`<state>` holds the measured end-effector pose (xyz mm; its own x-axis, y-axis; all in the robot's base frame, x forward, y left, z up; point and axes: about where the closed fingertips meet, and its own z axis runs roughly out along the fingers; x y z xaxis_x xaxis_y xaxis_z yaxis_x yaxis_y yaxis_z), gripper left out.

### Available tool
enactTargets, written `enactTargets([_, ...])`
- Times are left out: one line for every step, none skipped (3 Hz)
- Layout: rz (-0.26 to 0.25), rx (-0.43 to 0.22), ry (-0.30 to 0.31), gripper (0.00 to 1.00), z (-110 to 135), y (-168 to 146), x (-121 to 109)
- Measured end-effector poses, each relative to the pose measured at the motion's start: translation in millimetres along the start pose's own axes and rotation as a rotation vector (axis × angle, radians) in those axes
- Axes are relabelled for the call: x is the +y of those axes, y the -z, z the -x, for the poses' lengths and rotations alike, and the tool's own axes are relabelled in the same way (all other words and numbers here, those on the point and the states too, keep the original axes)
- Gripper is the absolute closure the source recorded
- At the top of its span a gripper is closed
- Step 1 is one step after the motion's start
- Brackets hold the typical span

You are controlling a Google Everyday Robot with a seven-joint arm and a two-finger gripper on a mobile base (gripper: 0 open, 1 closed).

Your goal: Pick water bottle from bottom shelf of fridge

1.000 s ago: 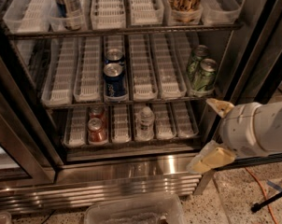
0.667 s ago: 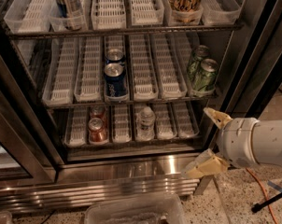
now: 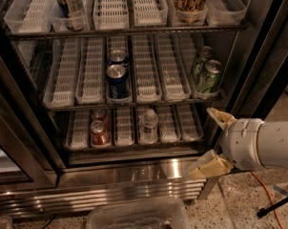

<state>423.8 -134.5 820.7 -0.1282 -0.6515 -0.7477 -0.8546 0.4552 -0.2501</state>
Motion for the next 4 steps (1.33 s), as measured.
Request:
enactTargets([-0.009,-0.022,-0.017,0.00,-7,-10,2])
enactTargets([-0.037,-0.086,-0.052,0.00,-18,-26,10])
enactTargets([-0.080,-0.178,-0.082,0.00,-27,-44,20])
enactTargets([-0.122,-0.260,-0.102,0.00,-37,-64,30])
